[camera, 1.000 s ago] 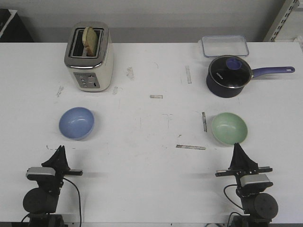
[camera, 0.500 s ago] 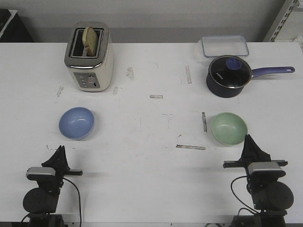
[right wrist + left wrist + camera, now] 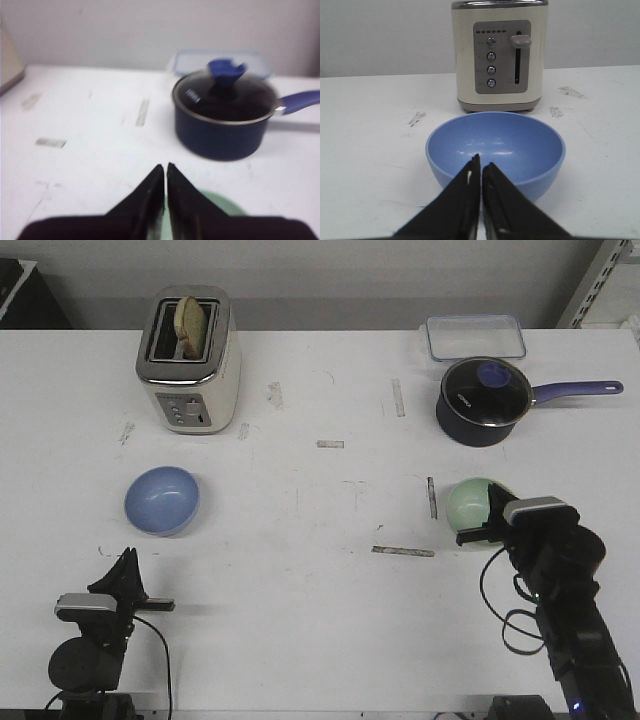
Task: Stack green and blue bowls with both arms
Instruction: 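Grasp the rim of the pale green bowl with the right gripper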
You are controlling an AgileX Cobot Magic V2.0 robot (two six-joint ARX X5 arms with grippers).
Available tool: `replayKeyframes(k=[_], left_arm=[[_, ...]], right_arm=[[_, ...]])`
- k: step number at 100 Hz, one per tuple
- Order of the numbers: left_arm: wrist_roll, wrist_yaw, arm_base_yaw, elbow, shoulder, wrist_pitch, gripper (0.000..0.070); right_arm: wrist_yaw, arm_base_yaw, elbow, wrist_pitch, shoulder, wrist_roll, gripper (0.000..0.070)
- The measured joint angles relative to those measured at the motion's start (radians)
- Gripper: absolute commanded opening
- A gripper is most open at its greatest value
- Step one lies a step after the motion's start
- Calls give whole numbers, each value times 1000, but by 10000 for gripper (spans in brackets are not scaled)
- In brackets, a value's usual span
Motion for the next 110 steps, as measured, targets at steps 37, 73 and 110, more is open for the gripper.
replayKeyframes(k=[37, 73, 110], left_arm=[[0, 0, 0, 0, 0, 0, 2], [0, 0, 0, 0, 0, 0, 2], [0, 0, 0, 0, 0, 0, 2]], right_arm=[[-1, -43, 426, -528, 417, 35, 32], [-4, -214, 509, -746, 533, 145, 532], [-110, -303, 423, -714, 533, 152, 588]])
